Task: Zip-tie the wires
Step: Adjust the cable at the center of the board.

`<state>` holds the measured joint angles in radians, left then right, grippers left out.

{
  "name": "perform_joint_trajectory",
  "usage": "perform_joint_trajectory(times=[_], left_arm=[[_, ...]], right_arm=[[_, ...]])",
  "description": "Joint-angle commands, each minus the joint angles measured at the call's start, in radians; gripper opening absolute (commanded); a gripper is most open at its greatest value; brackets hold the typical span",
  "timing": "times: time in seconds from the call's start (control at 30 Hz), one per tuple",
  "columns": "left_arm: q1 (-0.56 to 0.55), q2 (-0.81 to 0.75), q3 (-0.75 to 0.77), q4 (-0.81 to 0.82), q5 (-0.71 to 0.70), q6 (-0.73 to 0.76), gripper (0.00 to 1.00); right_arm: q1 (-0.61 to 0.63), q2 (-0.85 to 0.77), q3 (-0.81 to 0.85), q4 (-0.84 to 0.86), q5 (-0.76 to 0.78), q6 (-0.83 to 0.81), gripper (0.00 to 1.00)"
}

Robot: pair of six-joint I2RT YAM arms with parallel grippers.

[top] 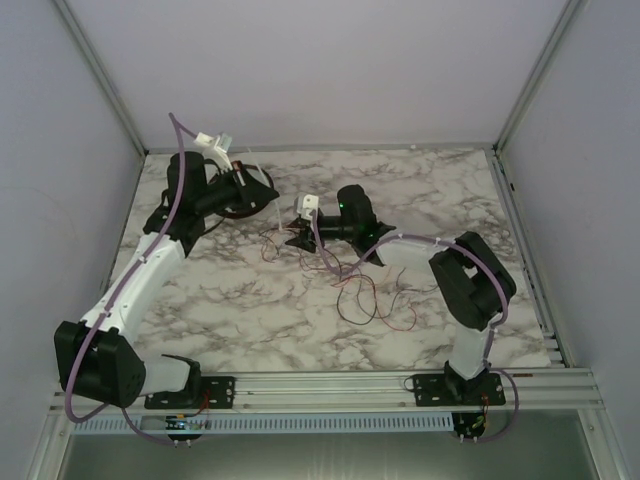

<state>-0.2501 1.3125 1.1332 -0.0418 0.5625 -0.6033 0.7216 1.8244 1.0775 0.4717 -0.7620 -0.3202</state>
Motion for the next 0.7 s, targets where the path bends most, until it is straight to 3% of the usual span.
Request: perform_joint_trajectory(times=[0.0,0.17,0.23,0.3,0.43,0.57,0.67], left_arm=[[-0.005,-0.038,0.022,0.038,0.045,-0.027,0.00],[-0.003,-0.041,0.010,0.046,0.026,-0.028,0.00],[-0.001,-0.043,0.006,0.051,0.008,-0.020,0.00],[0.000,-0.046,-0.006,0.094,0.009,-0.018,0.13],[0.010,-0.057,-0.044,0.195,0.039,-0.009,0.60],[0.032,-0.067,-0.059,0.219,0.075,0.048,0.98],[0.051,-0.103,-0.116,0.310,0.121,0.058,1.00]], right_arm=[[0.006,0.024,0.042,0.072,-0.060,0.076,0.35],[0.004,0.009,0.041,0.049,-0.052,0.125,0.00],[0.003,-0.025,0.028,0.019,-0.037,0.132,0.00],[0.002,-0.062,0.009,-0.014,-0.033,0.143,0.00],[0.001,-0.121,0.012,-0.127,-0.033,0.184,0.00],[0.000,-0.170,0.016,-0.238,-0.015,0.211,0.00],[-0.012,-0.197,0.021,-0.300,-0.010,0.249,0.00]])
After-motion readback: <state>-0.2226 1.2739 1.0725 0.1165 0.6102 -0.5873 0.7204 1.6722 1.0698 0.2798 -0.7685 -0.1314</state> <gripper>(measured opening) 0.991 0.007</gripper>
